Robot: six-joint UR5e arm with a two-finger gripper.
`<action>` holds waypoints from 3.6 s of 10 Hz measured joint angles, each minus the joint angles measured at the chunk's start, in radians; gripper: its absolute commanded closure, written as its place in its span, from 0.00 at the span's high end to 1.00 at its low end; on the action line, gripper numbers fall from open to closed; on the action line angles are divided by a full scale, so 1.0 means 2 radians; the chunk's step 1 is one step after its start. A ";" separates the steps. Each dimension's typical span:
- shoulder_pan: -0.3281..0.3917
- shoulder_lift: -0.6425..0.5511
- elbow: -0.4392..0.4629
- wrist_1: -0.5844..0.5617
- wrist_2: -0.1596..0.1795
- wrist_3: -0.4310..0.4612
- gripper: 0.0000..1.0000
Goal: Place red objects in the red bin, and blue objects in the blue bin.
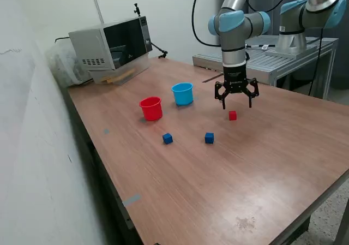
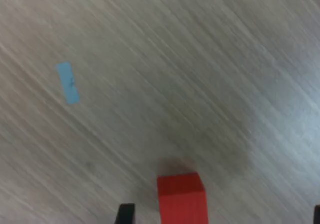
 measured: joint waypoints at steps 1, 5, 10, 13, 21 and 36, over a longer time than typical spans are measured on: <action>-0.001 0.002 -0.001 -0.003 0.005 -0.001 1.00; -0.004 0.014 -0.006 -0.010 0.017 -0.004 1.00; -0.005 0.021 -0.008 -0.013 0.019 -0.011 0.00; -0.006 0.022 -0.008 -0.013 0.019 -0.013 0.00; -0.036 -0.014 -0.099 0.021 -0.037 -0.009 0.00; -0.151 0.067 -0.250 0.052 -0.053 0.059 0.00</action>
